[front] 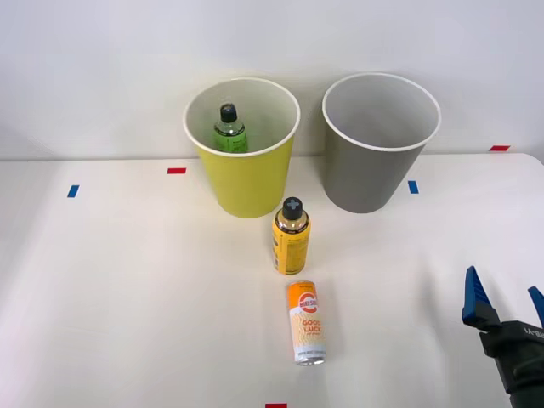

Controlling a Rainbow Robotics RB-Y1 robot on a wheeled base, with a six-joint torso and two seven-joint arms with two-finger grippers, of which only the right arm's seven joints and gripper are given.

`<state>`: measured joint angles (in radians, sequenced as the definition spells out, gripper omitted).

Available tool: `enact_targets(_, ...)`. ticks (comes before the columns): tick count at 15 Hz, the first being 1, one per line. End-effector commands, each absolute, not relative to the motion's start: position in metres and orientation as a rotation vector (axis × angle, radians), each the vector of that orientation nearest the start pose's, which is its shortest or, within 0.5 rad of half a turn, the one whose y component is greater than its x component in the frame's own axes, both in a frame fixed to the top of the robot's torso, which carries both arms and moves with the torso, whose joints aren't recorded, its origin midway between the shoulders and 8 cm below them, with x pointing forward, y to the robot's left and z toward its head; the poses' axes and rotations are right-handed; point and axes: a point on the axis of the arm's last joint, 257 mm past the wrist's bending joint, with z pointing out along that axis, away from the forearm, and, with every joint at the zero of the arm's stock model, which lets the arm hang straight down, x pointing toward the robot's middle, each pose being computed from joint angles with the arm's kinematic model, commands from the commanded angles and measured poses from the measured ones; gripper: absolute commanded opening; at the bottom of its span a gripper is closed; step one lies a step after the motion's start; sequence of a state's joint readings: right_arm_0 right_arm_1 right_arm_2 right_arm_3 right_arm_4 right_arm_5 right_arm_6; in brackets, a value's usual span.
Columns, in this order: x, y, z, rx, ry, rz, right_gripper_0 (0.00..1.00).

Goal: Put cans in the gray bin, plastic bottles in the light green bin

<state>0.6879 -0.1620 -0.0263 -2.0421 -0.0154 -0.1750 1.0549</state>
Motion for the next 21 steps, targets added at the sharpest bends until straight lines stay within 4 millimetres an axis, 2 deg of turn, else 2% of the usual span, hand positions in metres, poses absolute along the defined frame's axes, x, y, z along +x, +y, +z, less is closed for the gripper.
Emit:
enact_targets(1,0.346,-0.343,-0.233,0.342,1.555,0.099,1.0)
enact_targets(4,0.349,-0.344,-0.248,0.333,1.617,0.061,1.0)
enact_targets(6,0.35,-0.339,-0.262,0.255,1.638,-0.022,1.0)
enact_targets(8,0.353,-0.334,-0.266,0.167,1.619,-0.059,1.0)
enact_targets(11,0.353,-0.308,-0.272,0.035,1.566,-0.039,1.0)
enact_targets(13,0.35,-0.294,-0.267,-0.057,1.53,-0.046,1.0)
enact_targets(15,0.34,-0.281,-0.265,-0.104,1.507,-0.03,1.0)
enact_targets(18,0.329,-0.281,-0.267,-0.188,1.499,-0.119,1.0)
enact_targets(21,0.322,-0.284,-0.273,-0.182,1.513,-0.143,1.0)
